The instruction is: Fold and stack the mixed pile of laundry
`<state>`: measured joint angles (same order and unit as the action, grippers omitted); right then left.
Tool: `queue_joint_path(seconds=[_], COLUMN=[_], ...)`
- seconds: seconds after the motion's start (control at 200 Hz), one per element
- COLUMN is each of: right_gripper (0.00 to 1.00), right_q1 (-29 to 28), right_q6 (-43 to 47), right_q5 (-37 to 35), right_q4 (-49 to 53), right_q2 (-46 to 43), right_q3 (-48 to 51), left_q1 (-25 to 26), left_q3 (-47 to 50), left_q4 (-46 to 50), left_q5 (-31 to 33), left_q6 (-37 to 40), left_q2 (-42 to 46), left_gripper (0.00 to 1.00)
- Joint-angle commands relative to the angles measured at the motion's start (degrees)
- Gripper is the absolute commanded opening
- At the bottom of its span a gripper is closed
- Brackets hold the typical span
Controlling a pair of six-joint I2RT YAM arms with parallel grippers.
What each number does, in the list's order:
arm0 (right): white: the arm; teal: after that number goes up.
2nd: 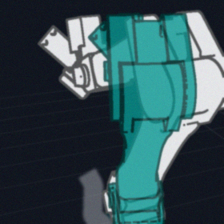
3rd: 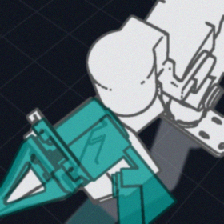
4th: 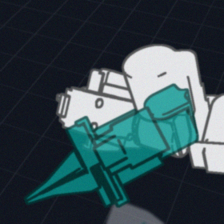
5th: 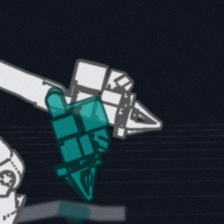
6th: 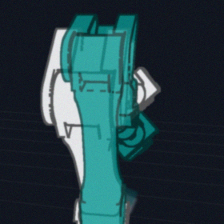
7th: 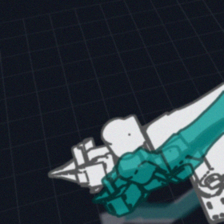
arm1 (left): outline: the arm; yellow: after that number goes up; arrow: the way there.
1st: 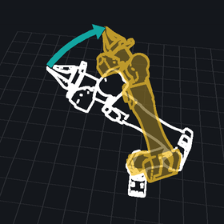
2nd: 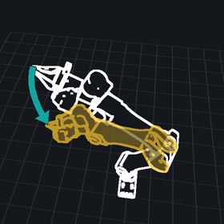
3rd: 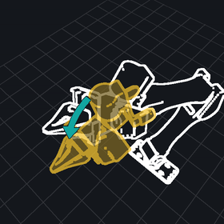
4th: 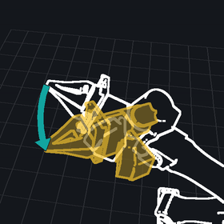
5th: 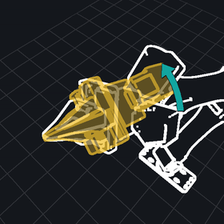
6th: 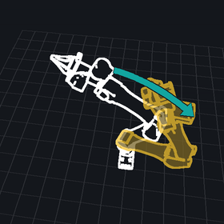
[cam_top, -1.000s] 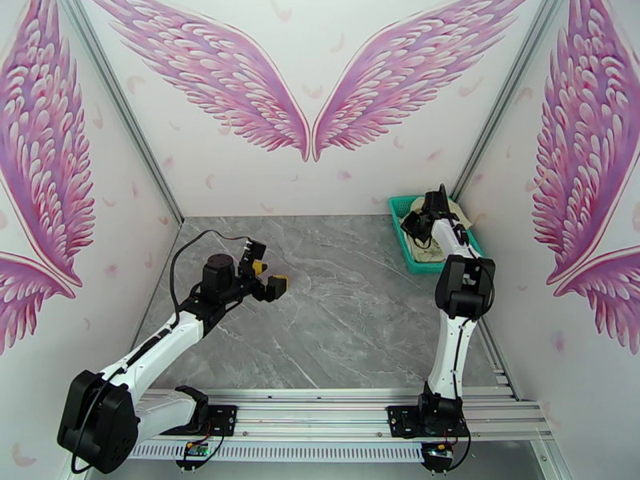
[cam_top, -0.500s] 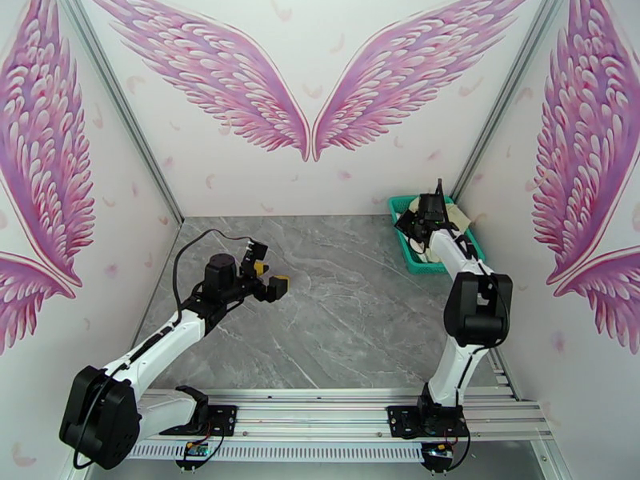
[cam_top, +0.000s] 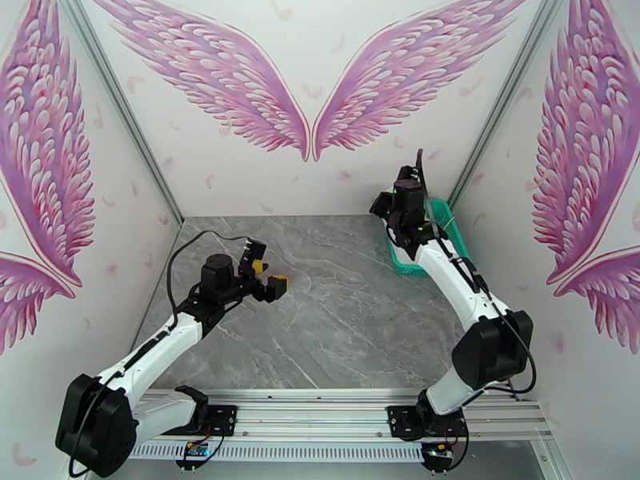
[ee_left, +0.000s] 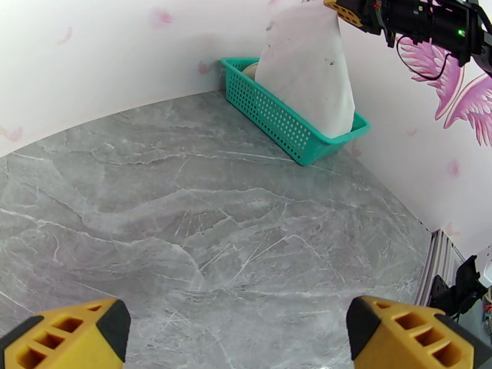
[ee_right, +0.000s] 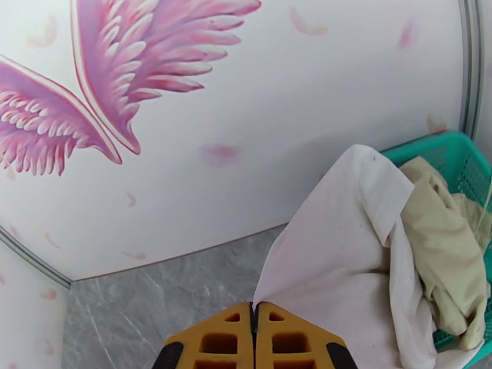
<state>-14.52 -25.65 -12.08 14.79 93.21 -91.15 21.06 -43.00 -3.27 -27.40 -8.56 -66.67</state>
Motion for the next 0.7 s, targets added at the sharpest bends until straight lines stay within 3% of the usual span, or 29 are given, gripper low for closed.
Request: queue_joint_path(seconds=[0.0, 0.265, 0.7], right_gripper=[0.0, 0.0, 0.0], right_q1=[-1.6, -2.0, -4.82], right_q6=[3.75, 5.71, 1.37], right_q5=[-2.9, -0.5, 22.61], right_q4=[-4.31, -0.76, 8.25], right_q2=[-2.39, -0.16, 8.13], right_q3=[-6.67, -22.11, -57.45], left_q1=[0.3, 0.3, -0.02], left_q3=[0.37, -0.26, -0.32], left_q4=[0.69, 1.46, 5.19], left_q5=[-0.35, 0.21, 10.42], left_q6=[0.38, -0.47, -1.33], left_q2=[1.88, 1.9, 8.07], left_gripper=[0.99, 0.99, 0.99])
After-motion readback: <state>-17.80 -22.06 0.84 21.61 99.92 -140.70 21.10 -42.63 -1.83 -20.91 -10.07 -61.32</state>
